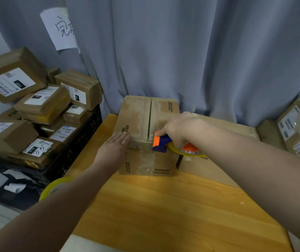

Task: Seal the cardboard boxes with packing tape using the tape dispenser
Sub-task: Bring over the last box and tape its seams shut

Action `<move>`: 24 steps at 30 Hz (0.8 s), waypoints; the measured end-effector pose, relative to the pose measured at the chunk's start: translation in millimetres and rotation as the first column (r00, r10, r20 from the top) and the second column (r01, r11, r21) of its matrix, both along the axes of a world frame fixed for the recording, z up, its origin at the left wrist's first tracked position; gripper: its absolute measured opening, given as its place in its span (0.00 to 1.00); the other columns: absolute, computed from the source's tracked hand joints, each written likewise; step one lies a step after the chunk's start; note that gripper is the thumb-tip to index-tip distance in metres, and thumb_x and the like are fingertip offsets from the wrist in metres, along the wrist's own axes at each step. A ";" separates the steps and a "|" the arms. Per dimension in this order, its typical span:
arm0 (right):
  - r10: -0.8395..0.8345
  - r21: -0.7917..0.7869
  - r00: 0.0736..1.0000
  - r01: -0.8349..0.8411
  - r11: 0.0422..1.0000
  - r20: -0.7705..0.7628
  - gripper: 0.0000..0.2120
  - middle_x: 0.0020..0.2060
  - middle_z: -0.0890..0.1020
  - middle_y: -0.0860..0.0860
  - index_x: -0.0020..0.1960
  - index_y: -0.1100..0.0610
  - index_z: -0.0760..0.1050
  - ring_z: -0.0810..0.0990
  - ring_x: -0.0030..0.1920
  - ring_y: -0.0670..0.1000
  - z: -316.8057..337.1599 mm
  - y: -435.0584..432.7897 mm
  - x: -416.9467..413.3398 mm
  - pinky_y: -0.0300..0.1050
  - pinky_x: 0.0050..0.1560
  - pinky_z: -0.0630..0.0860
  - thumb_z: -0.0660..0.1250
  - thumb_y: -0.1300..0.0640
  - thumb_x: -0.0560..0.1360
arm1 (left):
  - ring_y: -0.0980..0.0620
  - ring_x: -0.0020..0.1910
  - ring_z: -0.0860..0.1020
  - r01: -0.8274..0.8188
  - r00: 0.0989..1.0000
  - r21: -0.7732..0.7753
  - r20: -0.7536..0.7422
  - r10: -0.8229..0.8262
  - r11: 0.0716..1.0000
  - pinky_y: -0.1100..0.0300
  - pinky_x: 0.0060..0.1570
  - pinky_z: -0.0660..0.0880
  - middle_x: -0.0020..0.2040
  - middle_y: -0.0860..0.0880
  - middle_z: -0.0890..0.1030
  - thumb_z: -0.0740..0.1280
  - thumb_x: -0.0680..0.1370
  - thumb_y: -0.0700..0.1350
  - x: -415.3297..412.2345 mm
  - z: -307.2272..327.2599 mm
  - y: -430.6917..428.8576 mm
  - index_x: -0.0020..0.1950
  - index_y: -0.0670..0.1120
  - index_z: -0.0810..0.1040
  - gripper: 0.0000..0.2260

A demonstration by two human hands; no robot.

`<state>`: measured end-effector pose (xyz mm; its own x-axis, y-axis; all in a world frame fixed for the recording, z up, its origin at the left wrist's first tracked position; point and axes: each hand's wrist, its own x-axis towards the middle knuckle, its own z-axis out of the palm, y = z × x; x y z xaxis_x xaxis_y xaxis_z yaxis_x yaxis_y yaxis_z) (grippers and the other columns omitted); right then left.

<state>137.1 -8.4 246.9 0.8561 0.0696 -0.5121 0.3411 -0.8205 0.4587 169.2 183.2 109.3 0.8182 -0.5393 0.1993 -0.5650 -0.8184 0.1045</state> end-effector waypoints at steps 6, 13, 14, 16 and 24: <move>0.005 0.025 1.000 -0.005 1.000 0.011 0.34 0.47 0.67 0.45 0.74 0.36 0.57 0.68 0.49 0.51 1.9 0.1 2.2 0.47 0.44 0.69 0.66 0.55 0.73 | 0.47 0.77 0.43 0.039 0.999 0.229 -0.032 -0.032 0.973 0.54 0.74 0.41 0.79 0.44 0.43 0.55 0.82 0.53 -12.1 -6.0 -46.5 0.77 0.49 0.37 0.32; -0.052 0.052 0.996 0.049 0.997 0.071 0.25 0.53 0.76 0.48 0.68 0.45 0.70 0.76 0.51 0.54 -10.4 49.9 22.4 0.48 0.42 0.72 0.67 0.53 0.71 | 0.51 0.77 0.44 0.096 0.995 0.257 -0.055 -0.085 0.962 0.56 0.74 0.42 0.79 0.49 0.45 0.56 0.82 0.52 24.7 6.7 2.8 0.78 0.50 0.44 0.30; -0.068 0.065 0.995 0.064 0.996 0.067 0.24 0.54 0.75 0.48 0.68 0.46 0.70 0.75 0.52 0.55 -13.6 58.7 25.7 0.49 0.43 0.72 0.67 0.53 0.72 | 0.52 0.77 0.44 0.118 0.992 0.262 -0.067 -0.104 0.958 0.57 0.74 0.41 0.79 0.50 0.45 0.57 0.82 0.52 29.8 8.5 9.1 0.78 0.50 0.45 0.30; -0.105 0.074 0.993 0.100 0.992 0.062 0.22 0.55 0.74 0.48 0.67 0.47 0.70 0.74 0.55 0.56 -18.4 71.8 30.6 0.50 0.45 0.73 0.66 0.52 0.73 | 0.53 0.77 0.44 0.179 0.981 0.218 -0.120 -0.155 0.960 0.59 0.73 0.42 0.79 0.51 0.45 0.58 0.82 0.49 40.2 11.0 17.0 0.79 0.48 0.47 0.29; -0.146 0.145 0.983 0.129 0.981 0.114 0.38 0.61 0.72 0.50 0.76 0.36 0.49 0.74 0.58 0.55 8.7 33.9 -3.0 0.47 0.43 0.68 0.66 0.49 0.74 | 0.55 0.77 0.49 0.212 0.972 0.136 -0.133 -0.194 0.968 0.61 0.73 0.43 0.78 0.52 0.52 0.60 0.80 0.48 45.6 1.5 20.6 0.78 0.49 0.49 0.30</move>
<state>134.1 25.5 255.5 0.9186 0.0086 -0.3952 0.1679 -0.9135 0.3705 214.8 203.7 110.8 0.7014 -0.7126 0.0134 -0.7118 -0.6993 0.0660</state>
